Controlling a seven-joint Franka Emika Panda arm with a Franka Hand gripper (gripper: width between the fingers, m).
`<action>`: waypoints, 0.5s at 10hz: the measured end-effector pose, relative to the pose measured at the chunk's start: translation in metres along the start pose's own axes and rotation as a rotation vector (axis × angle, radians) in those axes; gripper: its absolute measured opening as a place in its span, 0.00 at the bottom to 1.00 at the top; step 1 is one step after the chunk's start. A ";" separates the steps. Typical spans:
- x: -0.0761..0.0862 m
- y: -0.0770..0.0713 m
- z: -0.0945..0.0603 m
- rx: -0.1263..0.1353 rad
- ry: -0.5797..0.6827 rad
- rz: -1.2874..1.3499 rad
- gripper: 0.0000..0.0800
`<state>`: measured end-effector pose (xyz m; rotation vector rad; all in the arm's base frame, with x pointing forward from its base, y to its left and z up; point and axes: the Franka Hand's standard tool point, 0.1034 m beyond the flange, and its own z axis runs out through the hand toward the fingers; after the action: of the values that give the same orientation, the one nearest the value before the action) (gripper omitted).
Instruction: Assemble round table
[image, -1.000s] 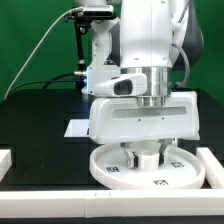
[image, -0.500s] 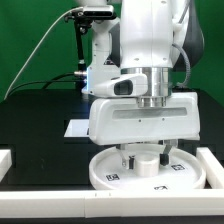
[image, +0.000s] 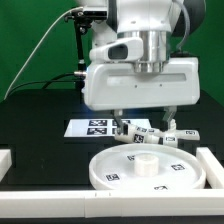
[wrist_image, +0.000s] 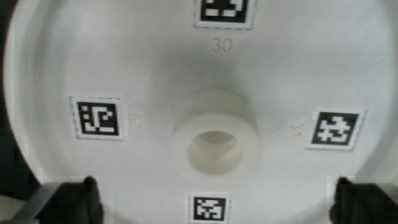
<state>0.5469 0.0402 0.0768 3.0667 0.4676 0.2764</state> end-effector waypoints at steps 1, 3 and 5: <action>-0.001 -0.004 0.004 -0.005 0.025 -0.007 0.81; -0.002 -0.003 0.005 -0.004 0.017 -0.009 0.81; -0.004 -0.005 0.005 -0.003 0.014 -0.012 0.81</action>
Offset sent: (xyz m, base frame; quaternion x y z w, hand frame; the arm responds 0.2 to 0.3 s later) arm 0.0000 0.0000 0.0000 0.0000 0.0000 0.0000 1.0000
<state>0.5431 0.0435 0.0705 3.0594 0.4855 0.2987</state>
